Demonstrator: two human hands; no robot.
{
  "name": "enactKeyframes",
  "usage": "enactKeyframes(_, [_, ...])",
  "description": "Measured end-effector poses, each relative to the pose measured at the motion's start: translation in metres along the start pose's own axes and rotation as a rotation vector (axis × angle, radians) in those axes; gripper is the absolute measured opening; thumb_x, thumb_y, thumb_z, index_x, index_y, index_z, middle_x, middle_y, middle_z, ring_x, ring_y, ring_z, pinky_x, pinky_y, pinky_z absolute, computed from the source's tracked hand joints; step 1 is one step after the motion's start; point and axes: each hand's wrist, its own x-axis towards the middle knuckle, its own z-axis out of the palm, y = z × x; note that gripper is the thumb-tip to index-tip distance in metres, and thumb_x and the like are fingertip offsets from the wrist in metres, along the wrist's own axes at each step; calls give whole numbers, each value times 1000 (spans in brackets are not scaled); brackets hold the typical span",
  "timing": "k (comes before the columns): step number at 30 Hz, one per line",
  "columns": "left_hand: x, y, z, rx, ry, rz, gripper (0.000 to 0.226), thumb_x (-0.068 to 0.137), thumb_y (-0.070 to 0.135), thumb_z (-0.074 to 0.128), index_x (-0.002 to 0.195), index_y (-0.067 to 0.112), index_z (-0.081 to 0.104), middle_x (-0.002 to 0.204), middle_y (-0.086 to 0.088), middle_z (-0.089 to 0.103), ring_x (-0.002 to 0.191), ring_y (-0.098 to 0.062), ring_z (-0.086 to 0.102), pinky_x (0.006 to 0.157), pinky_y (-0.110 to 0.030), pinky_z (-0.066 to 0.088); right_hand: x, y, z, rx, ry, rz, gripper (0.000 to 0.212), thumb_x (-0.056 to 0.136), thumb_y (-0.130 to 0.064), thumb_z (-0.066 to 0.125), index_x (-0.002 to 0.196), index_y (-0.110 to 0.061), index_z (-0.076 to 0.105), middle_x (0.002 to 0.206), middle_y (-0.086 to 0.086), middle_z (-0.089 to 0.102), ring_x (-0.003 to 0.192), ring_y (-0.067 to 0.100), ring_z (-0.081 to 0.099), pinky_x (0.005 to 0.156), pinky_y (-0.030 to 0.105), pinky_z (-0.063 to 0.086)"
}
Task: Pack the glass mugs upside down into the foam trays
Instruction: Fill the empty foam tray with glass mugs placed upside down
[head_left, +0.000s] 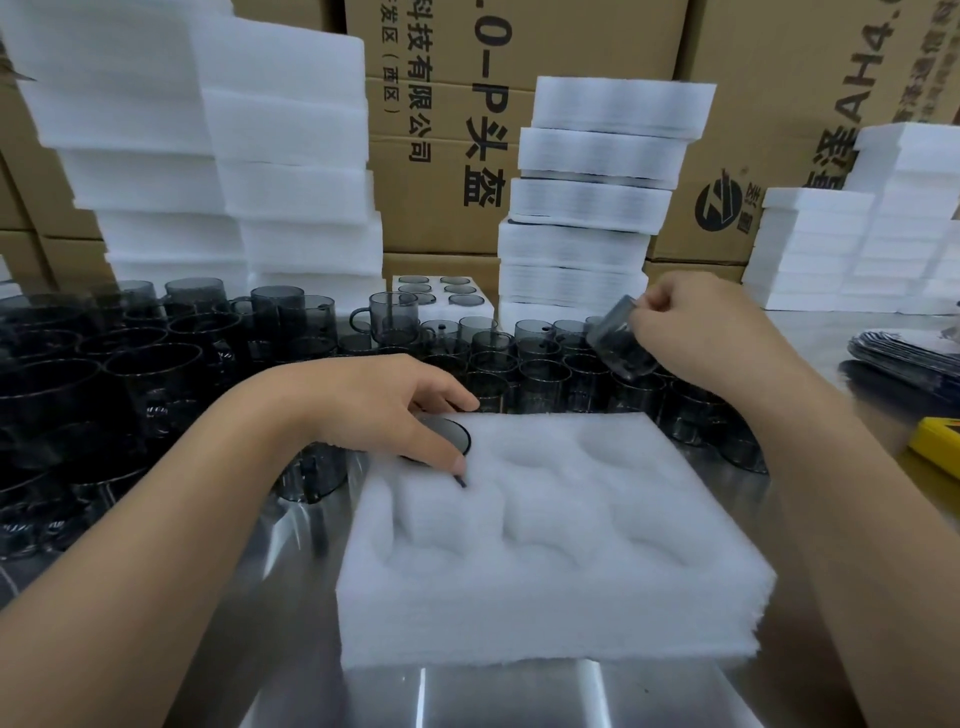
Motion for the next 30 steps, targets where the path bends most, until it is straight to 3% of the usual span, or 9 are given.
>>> enactKeyframes(4, [1, -3, -1, -4, 40, -23, 51, 67, 53, 79, 112, 54, 54, 109, 26, 60, 101, 10, 55, 81, -13, 41, -5, -9, 10, 250, -27, -64, 18, 93, -25, 52, 80, -17, 61, 64, -7, 56, 54, 5, 48, 48, 22, 35])
enactKeyframes(8, [7, -1, 5, -4, 125, -11, 54, 66, 54, 78, 115, 52, 54, 110, 24, 60, 99, 8, 55, 81, -15, 43, -7, -15, 20, 462, -55, -67, 17, 90, -27, 57, 75, -21, 62, 45, -17, 51, 38, -4, 42, 37, 10, 32])
enactKeyframes(14, [7, 3, 6, -139, 266, 26, 76, 57, 67, 77, 125, 39, 57, 104, 23, 67, 93, 10, 62, 91, -22, 49, -9, -20, 25, 689, -203, 4, 17, 87, -22, 61, 71, -18, 61, 39, -13, 43, 39, 4, 38, 50, 23, 32])
enactKeyframes(17, [9, 16, 12, -313, 433, 86, 104, 43, 81, 70, 133, 34, 49, 99, 22, 70, 89, 11, 64, 78, -16, 51, -10, -22, 28, 809, -270, 12, 18, 87, -16, 59, 69, -14, 61, 41, -2, 43, 44, 14, 38, 54, 28, 32])
enactKeyframes(19, [12, 22, 18, -404, 510, 103, 99, 45, 75, 67, 134, 34, 48, 92, 26, 70, 84, 10, 65, 75, -17, 51, -9, -23, 29, 871, -299, -2, 18, 88, -14, 59, 70, -13, 61, 40, -1, 42, 43, 16, 38, 53, 28, 32])
enactKeyframes(21, [16, 24, 23, -518, 548, 122, 76, 65, 56, 74, 132, 30, 50, 92, 20, 72, 85, 1, 68, 83, -28, 55, -9, -21, 29, 947, -336, -40, 17, 88, -12, 60, 71, -13, 62, 42, -1, 43, 42, 14, 38, 50, 24, 33])
enactKeyframes(25, [19, 24, 28, -793, 447, 208, 41, 86, 11, 69, 123, 26, 57, 106, 4, 71, 91, -9, 71, 75, -24, 58, -11, -17, 22, 981, -440, -215, 16, 87, -13, 64, 75, -16, 74, 55, -1, 55, 44, 10, 41, 46, 16, 36])
enactKeyframes(28, [19, 22, 28, -916, 382, 260, 46, 85, 1, 67, 121, 27, 56, 110, 1, 71, 93, -11, 70, 76, -24, 56, -10, -15, 19, 960, -437, -290, 14, 86, -11, 65, 82, -14, 77, 69, 17, 60, 45, 11, 45, 48, 16, 37])
enactKeyframes(30, [20, 22, 31, -910, 349, 271, 55, 77, 1, 74, 122, 28, 56, 110, 3, 70, 91, -9, 70, 75, -22, 54, -11, -14, 19, 978, -449, -324, 20, 87, -3, 62, 83, -15, 78, 72, 14, 66, 46, 10, 47, 49, 16, 40])
